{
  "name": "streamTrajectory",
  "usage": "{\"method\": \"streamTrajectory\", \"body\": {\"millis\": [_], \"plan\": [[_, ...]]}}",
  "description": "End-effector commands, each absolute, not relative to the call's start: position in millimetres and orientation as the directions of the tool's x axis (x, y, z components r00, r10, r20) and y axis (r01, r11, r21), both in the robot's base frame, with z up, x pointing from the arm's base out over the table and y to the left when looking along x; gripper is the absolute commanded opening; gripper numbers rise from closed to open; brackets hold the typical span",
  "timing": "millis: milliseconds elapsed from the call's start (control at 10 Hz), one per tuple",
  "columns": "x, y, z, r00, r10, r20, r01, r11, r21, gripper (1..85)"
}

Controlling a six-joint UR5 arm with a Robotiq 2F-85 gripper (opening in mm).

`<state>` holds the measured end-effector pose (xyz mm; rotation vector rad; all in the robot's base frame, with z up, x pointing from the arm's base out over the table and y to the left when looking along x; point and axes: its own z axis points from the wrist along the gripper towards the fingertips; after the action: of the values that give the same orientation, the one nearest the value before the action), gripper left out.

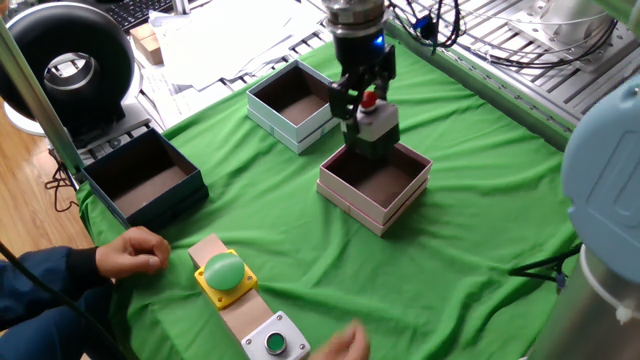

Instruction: Move an object from one box to another

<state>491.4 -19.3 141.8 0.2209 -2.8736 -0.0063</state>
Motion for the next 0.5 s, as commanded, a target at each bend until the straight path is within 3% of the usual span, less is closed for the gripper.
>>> {"method": "streamTrajectory", "body": {"millis": [0, 400], "plan": [[501.1, -8.2, 117.5, -0.955, -0.165, 0.244, -0.151, 0.986, 0.077, 1.3], [505.8, -16.5, 99.5, -0.952, -0.214, 0.221, -0.202, 0.976, 0.076, 2.3]]}}
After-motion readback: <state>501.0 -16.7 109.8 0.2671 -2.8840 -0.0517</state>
